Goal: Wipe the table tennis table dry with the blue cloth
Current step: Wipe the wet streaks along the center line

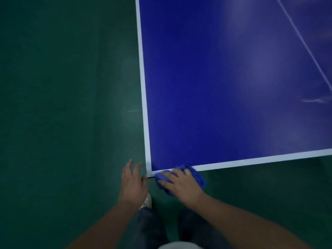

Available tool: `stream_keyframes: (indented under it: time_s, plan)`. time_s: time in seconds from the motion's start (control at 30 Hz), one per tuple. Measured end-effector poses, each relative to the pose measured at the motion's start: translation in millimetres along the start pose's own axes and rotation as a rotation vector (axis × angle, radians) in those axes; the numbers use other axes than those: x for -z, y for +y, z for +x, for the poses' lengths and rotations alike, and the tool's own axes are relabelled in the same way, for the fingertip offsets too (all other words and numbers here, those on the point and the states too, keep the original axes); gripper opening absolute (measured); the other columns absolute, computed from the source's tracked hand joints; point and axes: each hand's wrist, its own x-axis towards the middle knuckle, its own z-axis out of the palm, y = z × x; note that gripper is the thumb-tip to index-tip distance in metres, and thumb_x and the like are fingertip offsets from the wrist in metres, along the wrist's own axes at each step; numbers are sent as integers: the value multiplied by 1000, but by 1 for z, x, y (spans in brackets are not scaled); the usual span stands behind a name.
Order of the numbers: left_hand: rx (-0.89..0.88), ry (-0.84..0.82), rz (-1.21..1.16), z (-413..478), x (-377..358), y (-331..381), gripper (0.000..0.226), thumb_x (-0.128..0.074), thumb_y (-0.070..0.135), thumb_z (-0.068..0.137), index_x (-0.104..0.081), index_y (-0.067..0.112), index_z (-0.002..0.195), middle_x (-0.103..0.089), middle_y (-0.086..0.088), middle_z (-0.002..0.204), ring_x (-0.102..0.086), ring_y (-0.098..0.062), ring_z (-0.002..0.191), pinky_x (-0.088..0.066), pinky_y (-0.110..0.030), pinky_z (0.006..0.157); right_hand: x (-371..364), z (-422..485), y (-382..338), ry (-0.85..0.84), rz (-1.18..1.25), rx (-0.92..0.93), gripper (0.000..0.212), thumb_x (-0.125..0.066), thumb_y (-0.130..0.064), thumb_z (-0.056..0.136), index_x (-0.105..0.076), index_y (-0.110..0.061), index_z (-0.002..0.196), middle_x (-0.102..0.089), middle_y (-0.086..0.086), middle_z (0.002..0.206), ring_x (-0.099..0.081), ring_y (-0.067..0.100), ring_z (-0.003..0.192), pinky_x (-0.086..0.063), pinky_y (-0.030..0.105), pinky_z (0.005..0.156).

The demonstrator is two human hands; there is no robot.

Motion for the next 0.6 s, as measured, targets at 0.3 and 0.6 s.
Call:
stream_keyframes:
  time_s: [0.3, 0.6]
  plan:
    - [-106, -60, -9, -9, -19, 38, 49, -53, 13, 99, -44, 11, 147, -14, -16, 163, -11, -30, 150, -22, -39, 119, 21, -6, 51, 203, 129, -543, 52, -86, -39, 74, -70, -30, 123, -61, 3, 138, -43, 31, 120, -58, 54, 78]
    - [-185, -131, 33, -9, -32, 75, 48, -48, 21, 102, -40, 16, 149, -3, -7, 165, -1, -21, 152, -26, -40, 120, 22, -92, 179, 168, 185, -1111, 45, -33, -46, 106, -40, -42, 150, -32, -7, 162, -32, 29, 146, -27, 60, 112]
